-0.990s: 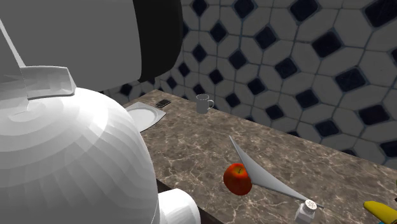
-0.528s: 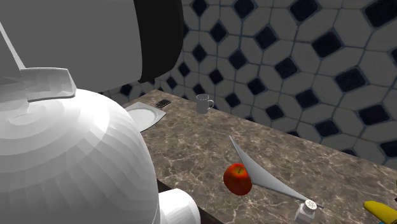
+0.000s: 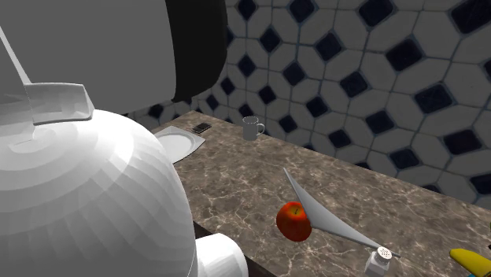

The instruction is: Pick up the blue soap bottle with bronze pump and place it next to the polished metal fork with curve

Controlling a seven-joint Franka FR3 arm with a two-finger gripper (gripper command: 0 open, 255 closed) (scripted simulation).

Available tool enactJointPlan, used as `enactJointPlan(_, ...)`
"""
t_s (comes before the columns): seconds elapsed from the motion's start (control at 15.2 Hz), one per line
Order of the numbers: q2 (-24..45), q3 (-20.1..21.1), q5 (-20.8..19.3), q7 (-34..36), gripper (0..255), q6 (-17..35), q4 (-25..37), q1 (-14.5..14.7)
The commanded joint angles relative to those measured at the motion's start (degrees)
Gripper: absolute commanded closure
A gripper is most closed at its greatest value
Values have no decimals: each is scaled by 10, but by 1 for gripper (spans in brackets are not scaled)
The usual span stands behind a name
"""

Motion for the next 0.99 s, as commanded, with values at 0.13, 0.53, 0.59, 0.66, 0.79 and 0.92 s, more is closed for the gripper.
enactJointPlan(0.13,-2,0,-2,3,255,-32,18,-1)
enactJointPlan(0.53,-125,6,-28,-32,0,56,-119,3)
enactJointPlan(0.59,-166,7,-36,-45,0,84,-163,3)
enactJointPlan(0.66,-208,7,-44,-58,0,111,-208,4)
enactJointPlan(0.79,-233,7,-50,-67,0,137,-243,4)
enactJointPlan(0.92,-226,7,-49,-67,0,155,-254,4)
